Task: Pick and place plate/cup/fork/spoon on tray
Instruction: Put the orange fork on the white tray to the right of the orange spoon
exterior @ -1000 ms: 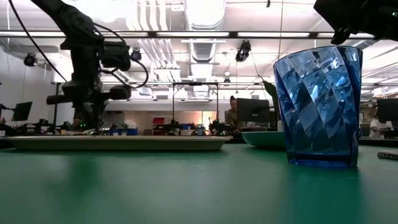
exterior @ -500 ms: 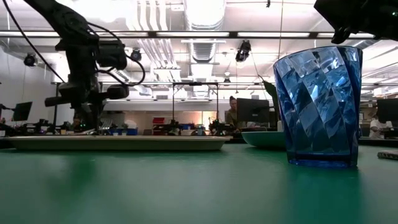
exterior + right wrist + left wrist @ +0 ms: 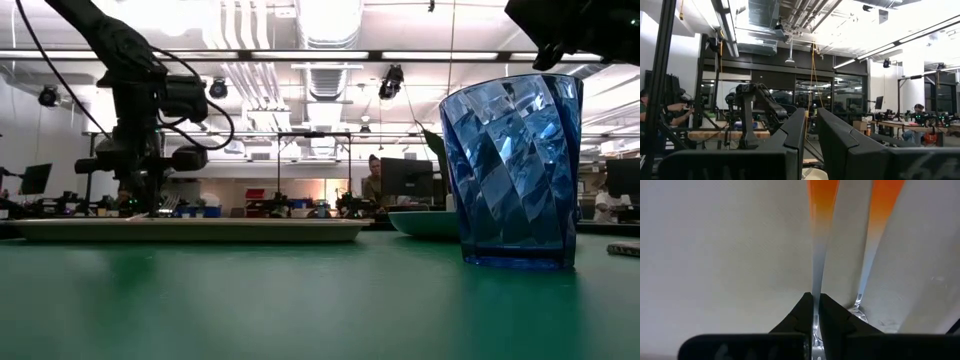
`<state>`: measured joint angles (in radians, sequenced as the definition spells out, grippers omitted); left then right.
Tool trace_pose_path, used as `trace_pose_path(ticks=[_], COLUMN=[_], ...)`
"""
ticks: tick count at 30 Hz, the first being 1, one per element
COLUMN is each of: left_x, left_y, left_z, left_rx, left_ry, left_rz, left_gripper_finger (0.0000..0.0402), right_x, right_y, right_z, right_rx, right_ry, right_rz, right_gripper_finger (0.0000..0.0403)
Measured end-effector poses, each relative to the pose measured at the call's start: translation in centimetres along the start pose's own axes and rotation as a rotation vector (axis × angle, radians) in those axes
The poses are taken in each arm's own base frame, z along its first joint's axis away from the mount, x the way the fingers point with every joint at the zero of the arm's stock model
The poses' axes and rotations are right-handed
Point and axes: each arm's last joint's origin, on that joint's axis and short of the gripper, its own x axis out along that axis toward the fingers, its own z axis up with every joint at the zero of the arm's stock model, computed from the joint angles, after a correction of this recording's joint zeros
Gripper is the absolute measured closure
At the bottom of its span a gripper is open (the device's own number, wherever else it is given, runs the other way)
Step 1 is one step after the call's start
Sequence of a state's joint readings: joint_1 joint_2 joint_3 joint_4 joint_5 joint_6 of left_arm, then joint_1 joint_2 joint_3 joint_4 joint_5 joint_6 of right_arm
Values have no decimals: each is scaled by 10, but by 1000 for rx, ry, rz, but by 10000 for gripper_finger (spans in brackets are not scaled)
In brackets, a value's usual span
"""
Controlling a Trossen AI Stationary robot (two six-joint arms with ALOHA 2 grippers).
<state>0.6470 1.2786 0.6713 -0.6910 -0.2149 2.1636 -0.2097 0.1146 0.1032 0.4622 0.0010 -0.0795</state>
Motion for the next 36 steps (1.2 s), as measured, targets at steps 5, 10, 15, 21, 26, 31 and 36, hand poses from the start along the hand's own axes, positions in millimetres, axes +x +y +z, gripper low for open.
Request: trace_pose_path(ticks=[5,10,15,21,26,31,36], left_x=[3,4,4,6,8,8,8], left_y=[-1,0,2,1,-1,-1,0], left_z=[-2,-4,-6,-5,-3,-2,-4], left_rx=[34,22,14,16,18,18,9], left_ry=[-1,12,29,22,16,15,28], left_rz=[-8,8,32,23,16,14,33], left_gripper_finger=[402,402,402,402,402,402,402], right_x=[0,0,0,0,0,0,0], right_y=[0,0,0,0,0,0,0], right_z=[0,0,0,0,0,0,0], right_rx=[-2,-3,-3,-3,-3,-3,-3], right_ry=[0,0,0,0,1,1,1], right_rz=[0,0,0,0,0,0,0], right_gripper_finger=[360,360,360,360,360,360,360])
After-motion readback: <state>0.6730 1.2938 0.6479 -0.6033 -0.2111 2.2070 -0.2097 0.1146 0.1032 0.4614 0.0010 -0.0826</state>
